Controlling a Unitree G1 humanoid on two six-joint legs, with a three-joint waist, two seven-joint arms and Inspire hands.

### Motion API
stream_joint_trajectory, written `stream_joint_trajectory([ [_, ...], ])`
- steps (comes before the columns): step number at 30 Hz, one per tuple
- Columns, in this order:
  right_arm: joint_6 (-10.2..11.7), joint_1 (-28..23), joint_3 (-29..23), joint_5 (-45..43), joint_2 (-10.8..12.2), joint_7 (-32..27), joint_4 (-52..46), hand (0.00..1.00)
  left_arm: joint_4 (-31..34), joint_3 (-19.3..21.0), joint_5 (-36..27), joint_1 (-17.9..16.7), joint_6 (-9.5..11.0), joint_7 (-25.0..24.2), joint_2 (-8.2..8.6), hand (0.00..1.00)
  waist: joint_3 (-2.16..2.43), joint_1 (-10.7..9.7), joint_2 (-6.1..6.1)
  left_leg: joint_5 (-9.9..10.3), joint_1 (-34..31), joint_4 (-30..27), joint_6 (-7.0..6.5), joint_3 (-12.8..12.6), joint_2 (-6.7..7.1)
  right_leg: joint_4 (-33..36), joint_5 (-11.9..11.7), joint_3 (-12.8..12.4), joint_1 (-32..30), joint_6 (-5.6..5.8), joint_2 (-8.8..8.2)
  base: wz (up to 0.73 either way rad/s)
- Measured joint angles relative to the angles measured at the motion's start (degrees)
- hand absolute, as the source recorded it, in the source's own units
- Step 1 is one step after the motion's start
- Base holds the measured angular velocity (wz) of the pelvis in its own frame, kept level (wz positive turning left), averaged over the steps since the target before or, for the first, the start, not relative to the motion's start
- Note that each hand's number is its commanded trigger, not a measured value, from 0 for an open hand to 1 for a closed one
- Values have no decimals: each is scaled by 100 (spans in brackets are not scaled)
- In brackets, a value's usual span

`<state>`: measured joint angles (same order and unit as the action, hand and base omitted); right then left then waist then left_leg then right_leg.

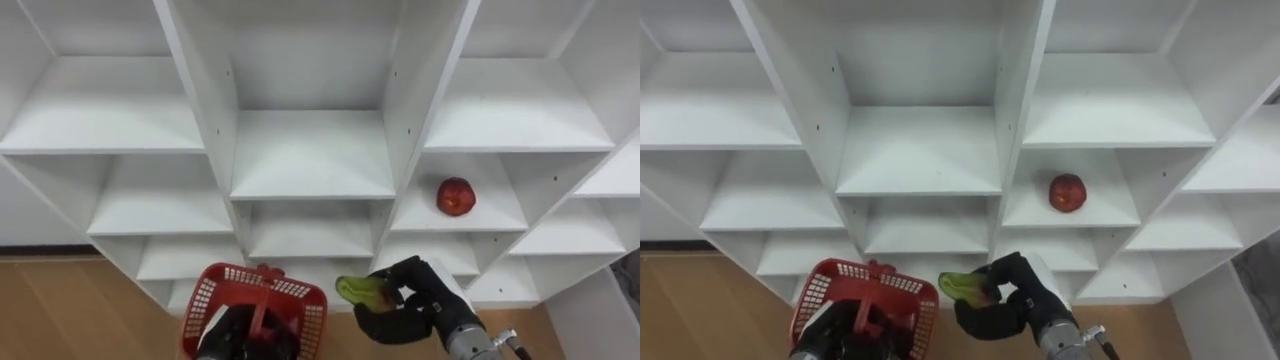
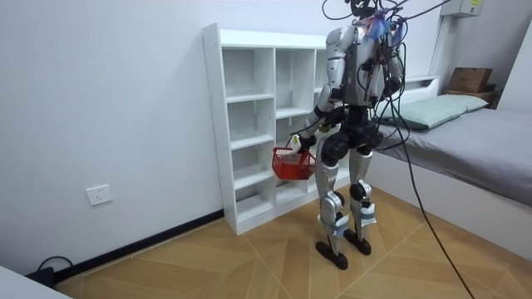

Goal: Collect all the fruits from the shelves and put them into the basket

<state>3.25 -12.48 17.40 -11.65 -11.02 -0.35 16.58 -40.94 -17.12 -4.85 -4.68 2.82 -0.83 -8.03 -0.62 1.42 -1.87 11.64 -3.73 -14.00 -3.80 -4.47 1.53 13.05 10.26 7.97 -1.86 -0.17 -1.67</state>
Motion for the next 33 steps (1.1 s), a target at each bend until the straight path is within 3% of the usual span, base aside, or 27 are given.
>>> stream_joint_trajectory([
  [17,11,687,178,-58,33,-110,758,100,-6,-101,570,245,-2,-109,26,100,-33,-97,249,1,-296,-73,-2,-6,-12,74,1,8,-302,-1,-5,0],
  [21,11,766,182,-97,51,-141,767,100,-11,-121,684,245,-2,-161,112,100,-38,-83,256,1,-305,-58,-2,-5,-11,70,1,25,-325,0,-8,0],
  [33,58,1327,683,-65,228,-327,1754,100,-10,-456,921,299,8,-196,74,100,-44,-93,219,-1,-401,-50,-2,47,0,56,1,183,-414,0,-26,1],
])
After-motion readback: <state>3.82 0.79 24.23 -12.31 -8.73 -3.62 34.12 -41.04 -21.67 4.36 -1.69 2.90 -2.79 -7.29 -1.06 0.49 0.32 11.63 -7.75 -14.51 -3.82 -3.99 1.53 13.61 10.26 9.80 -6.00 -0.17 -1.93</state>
